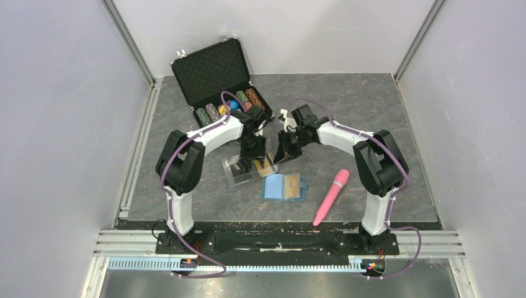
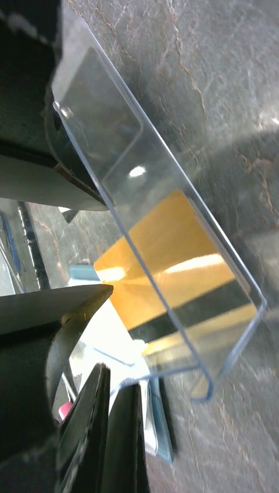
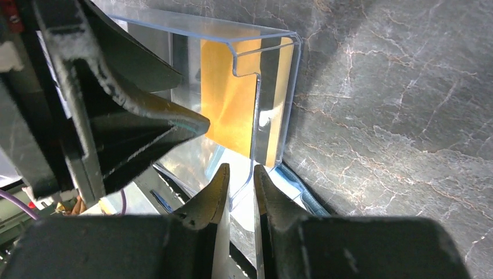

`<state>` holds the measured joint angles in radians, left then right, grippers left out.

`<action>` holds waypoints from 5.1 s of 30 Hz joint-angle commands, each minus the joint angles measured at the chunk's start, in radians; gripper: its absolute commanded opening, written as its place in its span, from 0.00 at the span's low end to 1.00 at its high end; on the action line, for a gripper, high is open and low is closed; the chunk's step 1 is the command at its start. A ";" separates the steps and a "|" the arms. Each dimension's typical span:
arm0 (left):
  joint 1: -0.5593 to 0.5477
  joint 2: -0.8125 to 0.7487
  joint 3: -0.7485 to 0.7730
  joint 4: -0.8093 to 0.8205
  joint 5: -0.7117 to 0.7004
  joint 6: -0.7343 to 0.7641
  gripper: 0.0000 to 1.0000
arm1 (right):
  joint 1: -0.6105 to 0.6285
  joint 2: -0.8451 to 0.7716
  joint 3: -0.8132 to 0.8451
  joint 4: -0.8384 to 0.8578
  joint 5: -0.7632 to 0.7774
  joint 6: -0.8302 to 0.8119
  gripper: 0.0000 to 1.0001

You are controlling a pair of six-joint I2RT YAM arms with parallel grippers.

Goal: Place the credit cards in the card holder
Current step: Pick up the credit card from the storage box.

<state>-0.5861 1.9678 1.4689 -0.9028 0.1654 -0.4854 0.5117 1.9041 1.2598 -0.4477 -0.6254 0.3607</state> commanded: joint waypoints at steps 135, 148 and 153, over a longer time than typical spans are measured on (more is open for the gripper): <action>-0.126 0.140 0.307 -0.074 -0.058 0.135 0.02 | -0.018 -0.064 -0.175 0.184 -0.051 0.035 0.06; -0.109 0.082 0.291 -0.042 -0.006 0.107 0.02 | -0.018 -0.061 -0.175 0.185 -0.053 0.033 0.06; -0.092 0.073 0.241 0.004 0.038 0.077 0.10 | -0.018 -0.064 -0.176 0.185 -0.053 0.034 0.06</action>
<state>-0.6891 2.0857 1.7340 -1.0100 0.1196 -0.3588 0.4866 1.8484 1.0821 -0.3088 -0.6540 0.3992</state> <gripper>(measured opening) 0.030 0.064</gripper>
